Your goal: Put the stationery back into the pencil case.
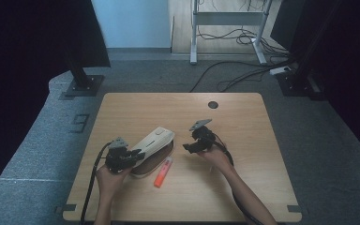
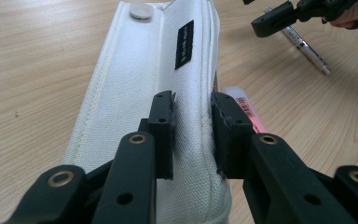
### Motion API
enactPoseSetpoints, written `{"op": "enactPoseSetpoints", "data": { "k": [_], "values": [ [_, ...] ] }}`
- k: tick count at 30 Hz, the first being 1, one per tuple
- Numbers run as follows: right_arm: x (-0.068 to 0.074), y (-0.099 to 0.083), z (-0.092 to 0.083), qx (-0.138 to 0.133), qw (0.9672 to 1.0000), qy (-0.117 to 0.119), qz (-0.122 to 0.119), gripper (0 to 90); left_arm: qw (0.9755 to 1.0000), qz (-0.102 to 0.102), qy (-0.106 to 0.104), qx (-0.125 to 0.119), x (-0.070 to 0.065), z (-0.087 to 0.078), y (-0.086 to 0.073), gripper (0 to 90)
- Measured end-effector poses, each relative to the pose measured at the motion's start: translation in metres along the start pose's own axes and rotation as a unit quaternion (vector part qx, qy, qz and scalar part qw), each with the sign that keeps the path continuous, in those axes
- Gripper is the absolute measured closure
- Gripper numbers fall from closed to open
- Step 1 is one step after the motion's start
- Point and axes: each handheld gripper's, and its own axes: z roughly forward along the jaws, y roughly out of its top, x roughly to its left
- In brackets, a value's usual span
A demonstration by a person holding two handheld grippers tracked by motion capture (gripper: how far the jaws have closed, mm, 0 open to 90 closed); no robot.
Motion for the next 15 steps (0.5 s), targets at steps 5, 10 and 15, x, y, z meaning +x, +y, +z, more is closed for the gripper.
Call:
{"op": "enactPoseSetpoints", "data": {
  "k": [5, 10, 15],
  "values": [
    [-0.020, -0.013, -0.005, 0.002, 0.9996, -0.021, 0.016, 26.4, 1.0000, -0.001, -0.001, 0.000, 0.000, 0.000, 0.000, 71.0],
    [-0.033, -0.022, -0.007, 0.006, 0.9990, -0.035, 0.028, 24.2, 1.0000, -0.001, -0.002, 0.000, 0.000, 0.000, 0.000, 71.0],
    [-0.041, -0.028, -0.008, 0.009, 0.9983, -0.050, 0.029, 17.6, 1.0000, -0.001, -0.002, 0.000, 0.000, 0.000, 0.000, 71.0]
  ]
}}
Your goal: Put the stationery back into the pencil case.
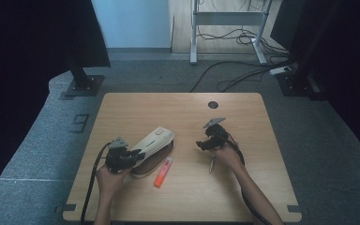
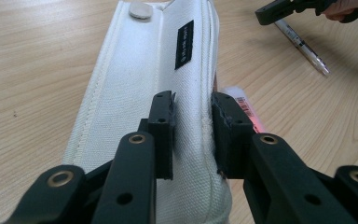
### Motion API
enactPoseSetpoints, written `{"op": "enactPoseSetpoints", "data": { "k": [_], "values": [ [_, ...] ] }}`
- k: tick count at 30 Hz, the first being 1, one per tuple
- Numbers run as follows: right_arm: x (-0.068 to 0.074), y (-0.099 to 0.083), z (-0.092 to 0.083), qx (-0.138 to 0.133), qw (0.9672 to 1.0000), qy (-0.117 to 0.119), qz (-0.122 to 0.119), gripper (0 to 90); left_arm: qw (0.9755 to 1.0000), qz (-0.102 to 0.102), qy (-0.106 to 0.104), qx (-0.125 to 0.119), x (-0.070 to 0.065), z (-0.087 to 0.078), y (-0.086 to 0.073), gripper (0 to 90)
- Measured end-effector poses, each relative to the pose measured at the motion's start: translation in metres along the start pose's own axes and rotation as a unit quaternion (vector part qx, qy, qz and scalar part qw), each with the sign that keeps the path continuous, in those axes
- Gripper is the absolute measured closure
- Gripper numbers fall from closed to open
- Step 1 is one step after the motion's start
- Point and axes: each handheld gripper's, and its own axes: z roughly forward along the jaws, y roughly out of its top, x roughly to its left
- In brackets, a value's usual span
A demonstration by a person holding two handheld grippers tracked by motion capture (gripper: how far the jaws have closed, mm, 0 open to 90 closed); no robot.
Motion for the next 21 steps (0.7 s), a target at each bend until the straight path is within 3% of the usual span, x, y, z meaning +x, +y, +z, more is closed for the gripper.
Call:
{"op": "enactPoseSetpoints", "data": {
  "k": [21],
  "values": [
    [-0.038, -0.018, 0.000, 0.015, 0.9983, -0.053, 0.021, 14.3, 1.0000, 0.001, 0.000, 0.001, 0.000, 0.001, 0.000, 70.9]
  ]
}}
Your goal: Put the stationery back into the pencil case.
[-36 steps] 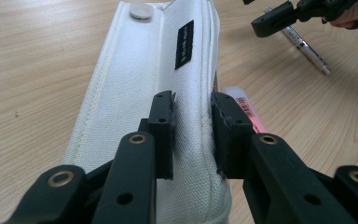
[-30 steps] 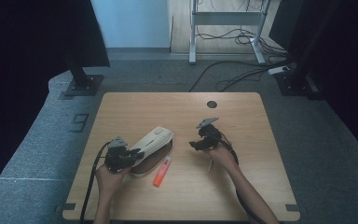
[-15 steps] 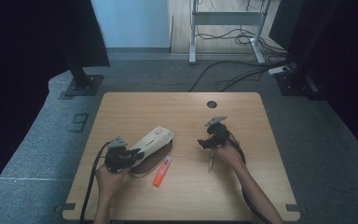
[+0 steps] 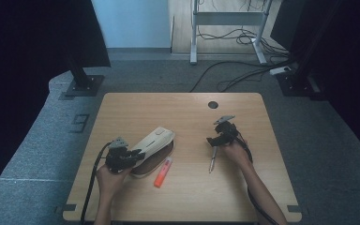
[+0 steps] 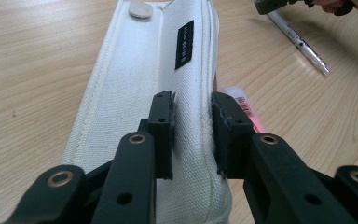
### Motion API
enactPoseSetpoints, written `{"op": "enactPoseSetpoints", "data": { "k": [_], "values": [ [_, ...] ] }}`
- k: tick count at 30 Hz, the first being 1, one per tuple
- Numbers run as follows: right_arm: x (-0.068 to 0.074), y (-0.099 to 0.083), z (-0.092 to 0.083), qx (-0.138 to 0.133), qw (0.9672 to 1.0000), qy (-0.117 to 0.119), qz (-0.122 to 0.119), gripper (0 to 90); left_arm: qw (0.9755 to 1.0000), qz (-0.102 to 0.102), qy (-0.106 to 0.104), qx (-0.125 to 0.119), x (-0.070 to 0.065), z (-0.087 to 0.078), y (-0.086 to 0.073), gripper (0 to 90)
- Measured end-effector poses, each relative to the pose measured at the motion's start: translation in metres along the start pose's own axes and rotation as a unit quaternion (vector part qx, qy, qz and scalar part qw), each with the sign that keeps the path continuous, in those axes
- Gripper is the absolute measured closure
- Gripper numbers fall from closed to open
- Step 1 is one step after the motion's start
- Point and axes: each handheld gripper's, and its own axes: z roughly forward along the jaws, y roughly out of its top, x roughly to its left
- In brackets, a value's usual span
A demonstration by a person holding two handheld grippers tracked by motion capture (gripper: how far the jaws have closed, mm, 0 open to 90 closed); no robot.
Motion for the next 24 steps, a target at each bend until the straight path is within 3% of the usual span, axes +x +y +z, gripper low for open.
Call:
{"op": "enactPoseSetpoints", "data": {
  "k": [9, 24],
  "values": [
    [-0.008, -0.007, 0.004, 0.005, 0.9999, -0.002, 0.009, 15.4, 1.0000, 0.000, 0.000, 0.001, 0.000, 0.000, 0.000, 70.7],
    [-0.021, -0.026, -0.015, 0.012, 0.9997, -0.007, 0.020, 18.7, 1.0000, 0.001, 0.000, 0.002, -0.001, 0.001, 0.000, 70.5]
  ]
}}
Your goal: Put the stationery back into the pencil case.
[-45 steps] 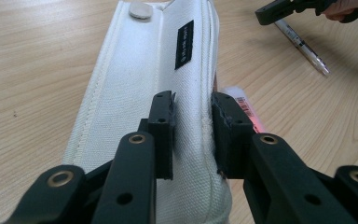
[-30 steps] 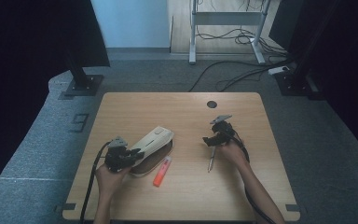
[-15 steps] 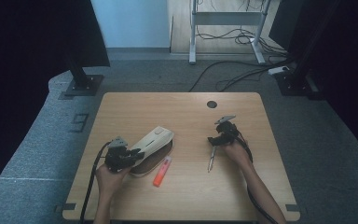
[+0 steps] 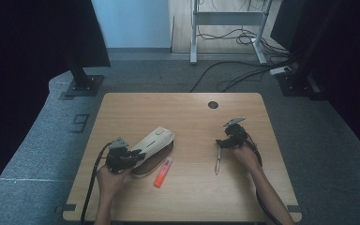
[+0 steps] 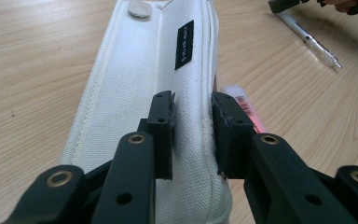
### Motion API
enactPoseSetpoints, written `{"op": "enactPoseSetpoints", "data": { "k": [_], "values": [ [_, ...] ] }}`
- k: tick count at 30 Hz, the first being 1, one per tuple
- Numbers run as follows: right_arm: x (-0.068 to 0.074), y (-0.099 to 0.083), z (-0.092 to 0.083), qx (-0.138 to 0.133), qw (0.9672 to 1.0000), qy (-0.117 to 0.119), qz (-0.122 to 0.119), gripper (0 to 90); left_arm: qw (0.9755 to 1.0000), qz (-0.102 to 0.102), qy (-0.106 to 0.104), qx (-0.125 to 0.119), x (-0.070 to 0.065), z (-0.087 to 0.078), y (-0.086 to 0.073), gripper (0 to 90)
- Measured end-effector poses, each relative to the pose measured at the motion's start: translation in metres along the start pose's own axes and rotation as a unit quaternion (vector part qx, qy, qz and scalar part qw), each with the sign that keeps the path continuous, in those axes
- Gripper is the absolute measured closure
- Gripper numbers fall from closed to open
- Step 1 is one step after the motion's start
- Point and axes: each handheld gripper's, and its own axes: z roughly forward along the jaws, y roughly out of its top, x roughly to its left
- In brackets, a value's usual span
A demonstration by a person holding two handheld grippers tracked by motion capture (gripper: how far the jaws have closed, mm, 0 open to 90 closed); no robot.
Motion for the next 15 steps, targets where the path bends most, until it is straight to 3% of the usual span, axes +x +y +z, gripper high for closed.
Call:
{"op": "enactPoseSetpoints", "data": {
  "k": [8, 15],
  "values": [
    [0.000, -0.007, -0.005, 0.008, 0.9999, 0.007, -0.004, 20.1, 1.0000, 0.001, 0.000, 0.001, 0.000, 0.000, 0.000, 70.3],
    [-0.005, -0.015, -0.014, 0.014, 0.9999, -0.002, -0.009, 20.9, 1.0000, 0.001, 0.000, 0.001, -0.001, 0.001, 0.000, 70.2]
  ]
}}
